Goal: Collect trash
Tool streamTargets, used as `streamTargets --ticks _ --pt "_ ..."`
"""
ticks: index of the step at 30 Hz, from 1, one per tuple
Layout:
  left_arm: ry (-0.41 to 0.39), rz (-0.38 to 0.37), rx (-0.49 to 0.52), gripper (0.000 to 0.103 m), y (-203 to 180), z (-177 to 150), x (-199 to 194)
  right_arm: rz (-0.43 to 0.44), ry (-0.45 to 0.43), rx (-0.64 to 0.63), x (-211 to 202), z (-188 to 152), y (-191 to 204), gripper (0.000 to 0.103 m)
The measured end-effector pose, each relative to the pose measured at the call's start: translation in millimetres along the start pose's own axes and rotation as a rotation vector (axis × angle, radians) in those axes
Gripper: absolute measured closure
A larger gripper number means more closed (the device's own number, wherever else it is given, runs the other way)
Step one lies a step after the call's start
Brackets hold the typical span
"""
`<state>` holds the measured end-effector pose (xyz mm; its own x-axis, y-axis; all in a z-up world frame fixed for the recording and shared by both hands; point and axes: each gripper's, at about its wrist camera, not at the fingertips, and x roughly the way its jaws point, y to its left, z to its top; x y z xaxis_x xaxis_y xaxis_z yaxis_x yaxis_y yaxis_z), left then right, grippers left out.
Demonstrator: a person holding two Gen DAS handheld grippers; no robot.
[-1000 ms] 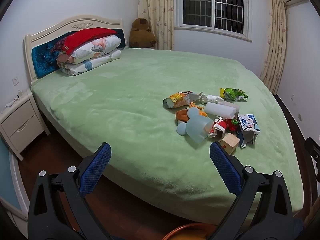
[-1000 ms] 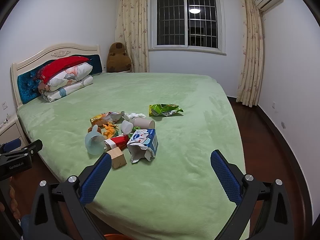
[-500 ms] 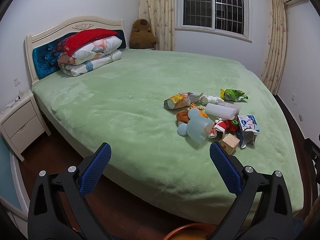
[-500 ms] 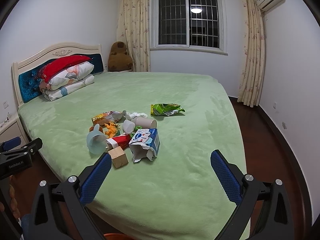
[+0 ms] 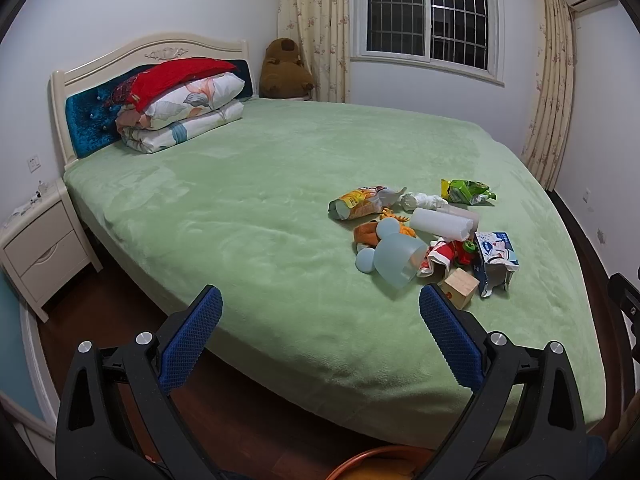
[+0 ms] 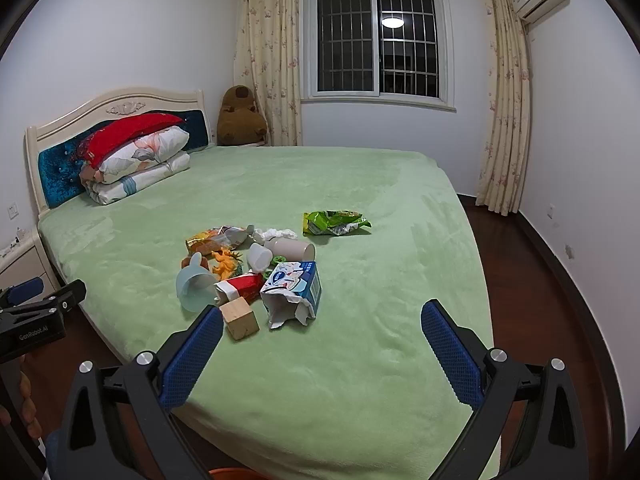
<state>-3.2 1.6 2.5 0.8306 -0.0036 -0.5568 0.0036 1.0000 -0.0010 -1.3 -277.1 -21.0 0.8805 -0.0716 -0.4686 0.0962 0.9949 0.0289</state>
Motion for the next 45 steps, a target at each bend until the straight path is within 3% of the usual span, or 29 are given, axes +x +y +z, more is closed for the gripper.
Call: streamTargets --ticks 45 --pt "0.011 0.006 -0.004 0.006 1.9 0.0 -0.1 0.014 0.009 0.0 -0.4 -1.9 1.7 0.005"
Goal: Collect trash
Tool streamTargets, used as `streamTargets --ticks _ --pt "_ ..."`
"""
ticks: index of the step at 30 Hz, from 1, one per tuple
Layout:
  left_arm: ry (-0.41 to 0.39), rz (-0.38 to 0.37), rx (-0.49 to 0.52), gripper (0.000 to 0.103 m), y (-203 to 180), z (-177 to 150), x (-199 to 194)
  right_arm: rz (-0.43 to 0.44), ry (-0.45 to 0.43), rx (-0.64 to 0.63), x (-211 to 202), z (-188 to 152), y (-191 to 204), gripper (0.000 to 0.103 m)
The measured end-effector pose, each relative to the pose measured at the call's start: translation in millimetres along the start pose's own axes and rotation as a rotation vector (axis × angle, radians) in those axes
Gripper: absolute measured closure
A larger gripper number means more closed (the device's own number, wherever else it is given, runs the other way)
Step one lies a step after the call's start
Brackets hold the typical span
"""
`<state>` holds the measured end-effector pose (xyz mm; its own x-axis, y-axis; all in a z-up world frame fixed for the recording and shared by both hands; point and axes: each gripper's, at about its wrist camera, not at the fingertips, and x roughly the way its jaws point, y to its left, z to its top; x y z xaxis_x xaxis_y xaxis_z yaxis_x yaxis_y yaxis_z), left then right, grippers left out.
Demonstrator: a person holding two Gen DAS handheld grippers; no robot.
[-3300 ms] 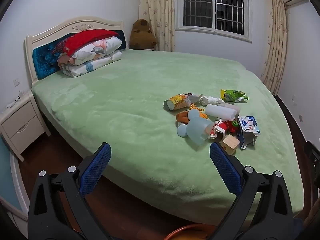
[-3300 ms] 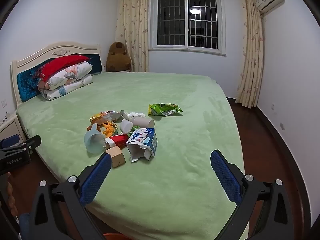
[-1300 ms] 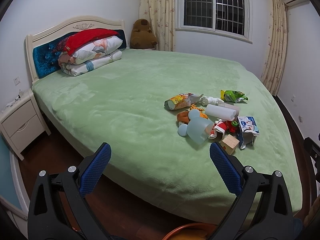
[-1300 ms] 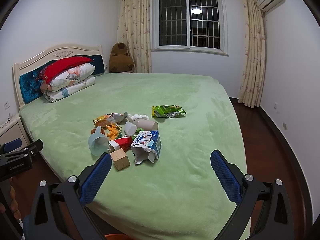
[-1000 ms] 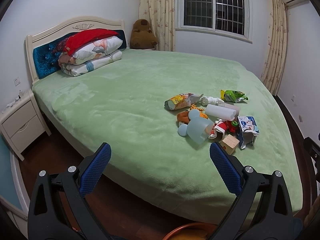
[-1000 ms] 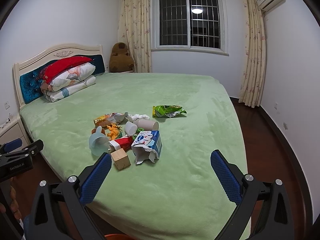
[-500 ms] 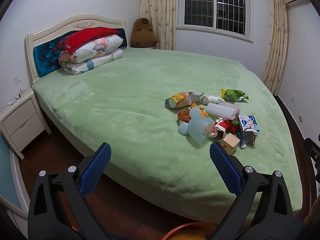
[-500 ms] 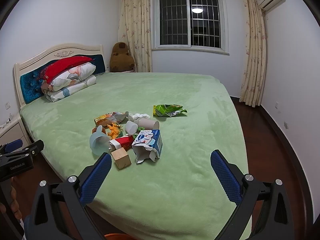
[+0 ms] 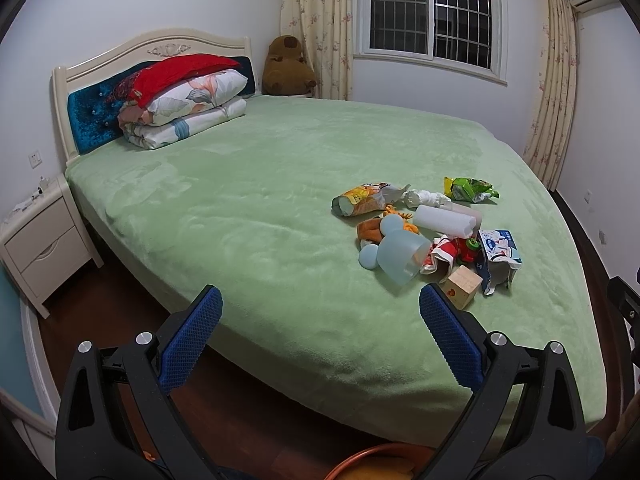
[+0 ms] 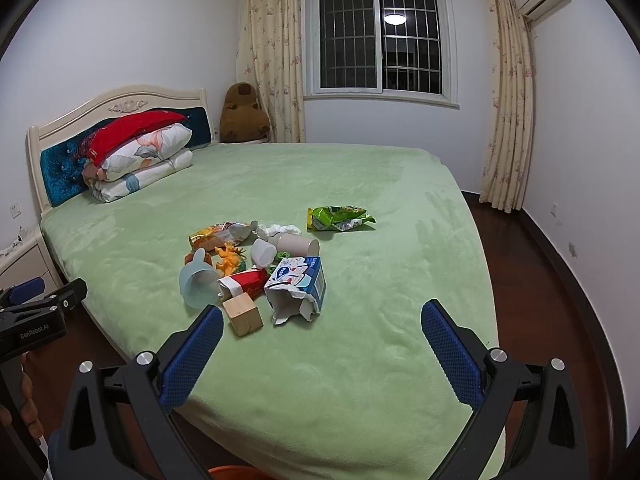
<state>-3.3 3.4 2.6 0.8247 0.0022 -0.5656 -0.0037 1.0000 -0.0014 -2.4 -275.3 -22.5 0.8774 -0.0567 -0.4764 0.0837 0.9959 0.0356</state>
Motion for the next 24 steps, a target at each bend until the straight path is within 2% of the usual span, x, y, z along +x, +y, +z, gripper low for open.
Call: streamTargets --ticks 5,12,21,24 --pt "0.012 0.002 -0.003 0.006 2.2 -3.1 3.0 -0.003 0.025 -0.008 12.0 -3.6 1.8 0.005" --pt "0.044 0.014 -0.003 0.006 6.8 -11.7 10.9 -0.001 0.099 -0.015 51.8 -10.2 4.7 0.005" --pt "0.138 0.015 0.04 0.006 1.2 -32.6 24.8 0.004 0.216 -0.025 145.5 7.0 25.3 0.006" --pt "0.156 0.014 0.046 0.006 3.0 -37.3 26.1 -0.012 0.285 -0.042 181.3 10.3 34.1 0.006"
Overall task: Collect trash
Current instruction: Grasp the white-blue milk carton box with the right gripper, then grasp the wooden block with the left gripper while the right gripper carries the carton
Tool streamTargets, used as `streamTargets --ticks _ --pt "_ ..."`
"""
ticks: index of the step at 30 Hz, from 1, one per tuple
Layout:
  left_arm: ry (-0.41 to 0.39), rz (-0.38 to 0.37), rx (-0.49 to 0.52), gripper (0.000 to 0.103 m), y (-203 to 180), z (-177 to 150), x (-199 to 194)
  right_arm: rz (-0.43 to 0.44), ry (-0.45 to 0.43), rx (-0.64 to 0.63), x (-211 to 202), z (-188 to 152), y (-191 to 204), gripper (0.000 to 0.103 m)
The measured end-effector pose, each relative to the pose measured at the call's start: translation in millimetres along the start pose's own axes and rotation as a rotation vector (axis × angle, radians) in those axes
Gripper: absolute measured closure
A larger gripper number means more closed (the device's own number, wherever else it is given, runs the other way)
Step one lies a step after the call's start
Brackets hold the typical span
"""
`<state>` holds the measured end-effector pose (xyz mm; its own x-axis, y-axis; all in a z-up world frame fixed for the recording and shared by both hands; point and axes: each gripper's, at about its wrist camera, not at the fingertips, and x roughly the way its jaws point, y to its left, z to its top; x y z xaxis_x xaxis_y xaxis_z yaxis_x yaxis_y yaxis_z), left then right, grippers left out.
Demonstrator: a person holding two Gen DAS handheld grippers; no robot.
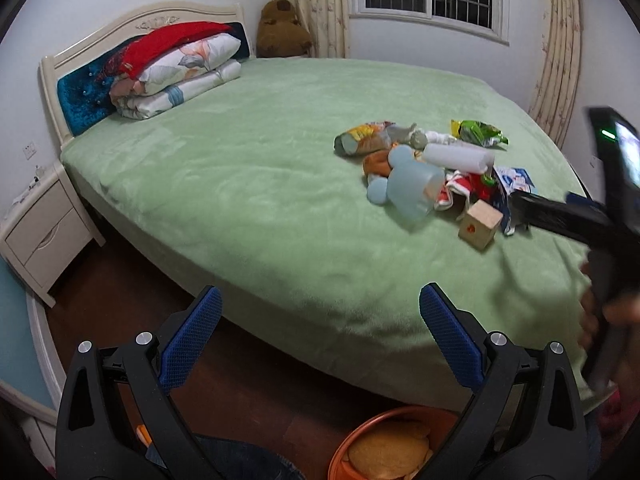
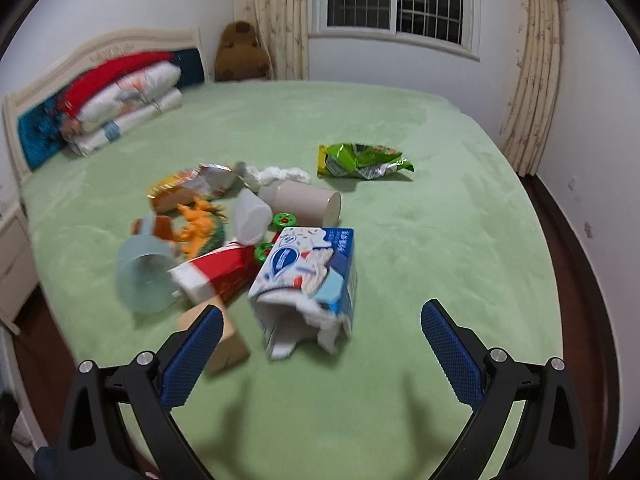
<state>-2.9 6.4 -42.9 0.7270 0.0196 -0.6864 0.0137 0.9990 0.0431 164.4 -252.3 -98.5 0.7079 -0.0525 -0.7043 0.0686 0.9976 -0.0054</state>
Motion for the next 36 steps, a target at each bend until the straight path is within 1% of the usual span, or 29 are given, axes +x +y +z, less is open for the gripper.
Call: streamTargets --ticks 1,3,6,8,10,13,16,17,19,20,21,24,26,31,36 --pt "0.009 0.005 0.003 0.006 0.7 -0.6 0.8 0.009 0.031 0.012 10.3 3.5 0.2 0.006" --pt "0.025 -0.002 0.015 0.006 1.1 -2.1 1.7 0.009 0.059 0.026 23.0 8.6 -1.5 0.007" --pt "0.031 -0.011 0.03 0.006 0.4 -3.7 2.4 0.008 0.079 0.023 33.5 13.4 -3.1 0.019" --pt "0.03 -0.035 0.02 0.006 0.6 -4.4 3.5 0.034 0.1 0.027 36.7 14.0 -5.8 0.041" --pt "0.023 -0.054 0.006 0.006 0.1 -4.4 5.0 0.038 0.098 0.034 36.7 15.2 -8.0 0.043" --pt "0.004 -0.082 -0.002 0.006 -4.5 -3.8 7.0 0.032 0.072 0.036 26.0 13.1 -14.1 0.045" --pt "-0.01 -0.116 0.008 0.006 -14.3 -3.1 10.0 0.039 0.029 0.04 4.6 10.4 -23.2 0.045" --pt "-0.001 -0.131 0.016 0.006 -18.7 -2.5 12.9 0.042 0.007 0.04 -6.3 9.0 -26.7 0.045" --pt "0.051 -0.174 0.052 0.006 -31.8 -1.9 22.7 0.058 -0.039 0.039 -30.8 5.8 -33.5 0.045" --pt "0.089 -0.195 0.082 0.006 -40.8 -1.3 29.5 0.064 -0.055 0.038 -39.4 4.4 -35.8 0.045" --pt "0.107 -0.211 0.096 0.006 -46.0 -0.7 34.0 0.07 -0.079 0.038 -52.8 2.1 -39.2 0.045" --pt "0.149 -0.266 0.1 0.006 -64.2 3.2 47.7 0.097 -0.137 0.047 -86.9 -4.8 -49.7 0.045" --pt "0.158 -0.277 0.102 0.006 -77.7 9.1 56.7 0.106 -0.172 0.053 -107.6 -11.2 -58.1 0.044" --pt "0.138 -0.301 0.122 0.007 -105.7 24.0 75.7 0.109 -0.217 0.044 -141.5 -24.7 -69.7 0.044" --pt "0.122 -0.31 0.077 0.008 -122.5 45.2 97.2 0.114 -0.236 0.018 -161.2 -38.2 -74.9 0.044"
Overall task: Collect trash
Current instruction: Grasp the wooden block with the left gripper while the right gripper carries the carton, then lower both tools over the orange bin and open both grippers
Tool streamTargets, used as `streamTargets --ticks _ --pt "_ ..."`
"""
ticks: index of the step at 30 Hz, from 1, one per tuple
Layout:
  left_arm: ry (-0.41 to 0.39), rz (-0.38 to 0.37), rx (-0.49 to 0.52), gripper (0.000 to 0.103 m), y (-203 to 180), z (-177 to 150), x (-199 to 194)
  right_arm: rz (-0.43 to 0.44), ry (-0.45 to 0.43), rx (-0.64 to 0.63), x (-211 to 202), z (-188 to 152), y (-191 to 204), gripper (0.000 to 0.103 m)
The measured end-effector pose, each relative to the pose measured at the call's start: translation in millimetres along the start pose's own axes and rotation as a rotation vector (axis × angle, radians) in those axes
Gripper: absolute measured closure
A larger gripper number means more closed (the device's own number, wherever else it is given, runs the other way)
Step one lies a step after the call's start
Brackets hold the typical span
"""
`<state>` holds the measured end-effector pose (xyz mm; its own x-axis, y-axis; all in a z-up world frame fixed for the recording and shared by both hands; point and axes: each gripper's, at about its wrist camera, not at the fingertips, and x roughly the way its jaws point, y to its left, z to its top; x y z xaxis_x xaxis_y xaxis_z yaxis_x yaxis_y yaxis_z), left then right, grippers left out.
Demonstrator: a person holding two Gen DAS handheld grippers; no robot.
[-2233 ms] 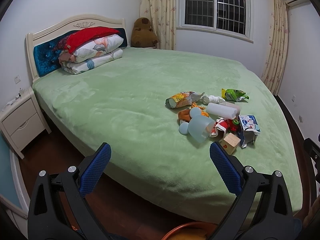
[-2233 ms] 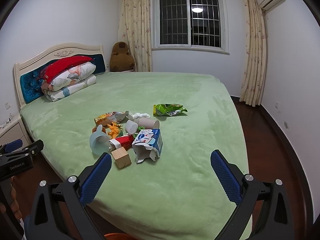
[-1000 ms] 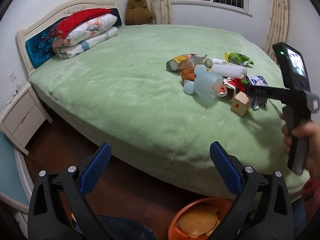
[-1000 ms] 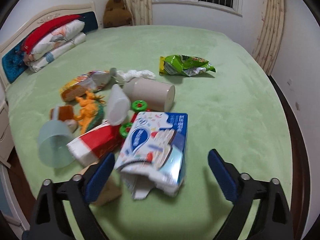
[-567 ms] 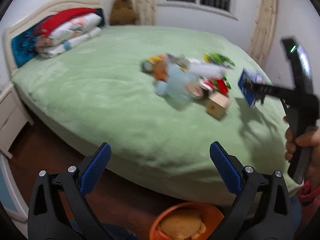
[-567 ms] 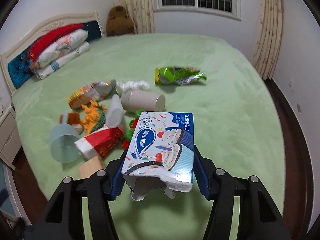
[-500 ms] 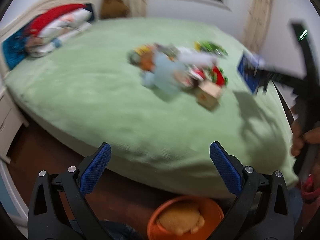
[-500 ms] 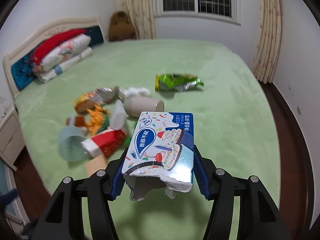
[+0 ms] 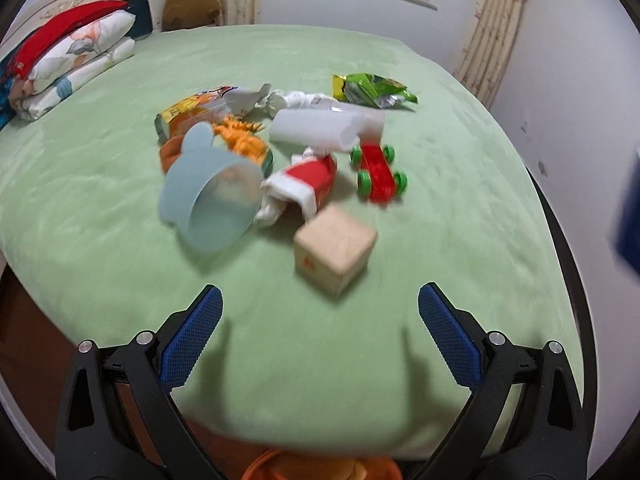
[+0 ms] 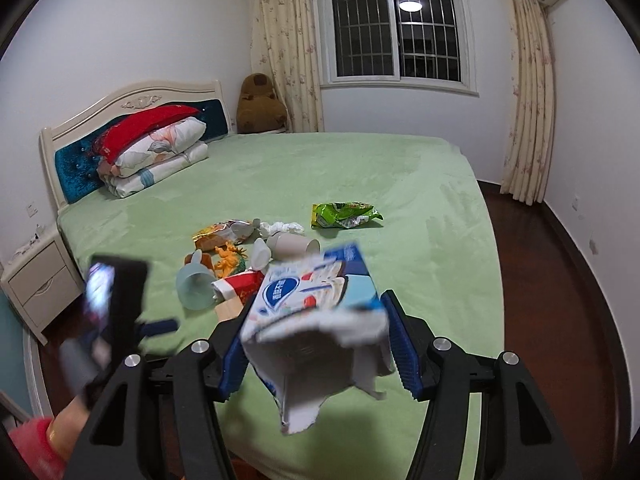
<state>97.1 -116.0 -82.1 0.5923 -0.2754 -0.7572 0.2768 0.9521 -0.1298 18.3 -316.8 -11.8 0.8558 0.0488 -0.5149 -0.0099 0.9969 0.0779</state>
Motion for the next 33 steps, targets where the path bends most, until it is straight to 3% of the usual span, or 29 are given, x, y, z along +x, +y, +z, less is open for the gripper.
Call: streamTargets --ticks 4,5,6,9,18,25,29,33 --pt "0.023 -0.004 -0.02 0.011 -5.1 17.6 23.4 0.014 0.0 -0.017 -2.3 -4.3 0.6 0.047" --pt "0.037 -0.005 -0.017 0.019 -7.3 20.0 28.9 0.014 0.001 -0.016 -1.2 -5.3 0.2 0.048" --pt "0.057 -0.007 -0.014 0.037 -8.9 22.2 34.6 0.026 0.005 -0.006 0.9 -6.1 -1.3 0.048" --pt "0.095 0.007 -0.036 0.055 -8.0 24.6 48.1 0.041 0.013 0.009 4.7 -8.5 -3.6 0.049" --pt "0.081 -0.049 -0.01 0.055 -2.1 13.4 25.9 0.018 -0.019 0.006 -2.9 -9.1 -2.7 0.049" --pt "0.023 -0.112 0.079 0.055 -4.9 -7.4 -39.3 0.047 -0.031 -0.008 -17.6 -13.6 5.2 0.049" --pt "0.005 -0.145 0.156 0.055 3.9 -32.8 -86.5 0.106 0.002 -0.033 -29.4 -24.2 13.9 0.049" --pt "0.072 -0.186 0.183 0.055 22.7 -73.0 -105.5 0.167 0.082 -0.078 -31.7 -47.7 29.5 0.049"
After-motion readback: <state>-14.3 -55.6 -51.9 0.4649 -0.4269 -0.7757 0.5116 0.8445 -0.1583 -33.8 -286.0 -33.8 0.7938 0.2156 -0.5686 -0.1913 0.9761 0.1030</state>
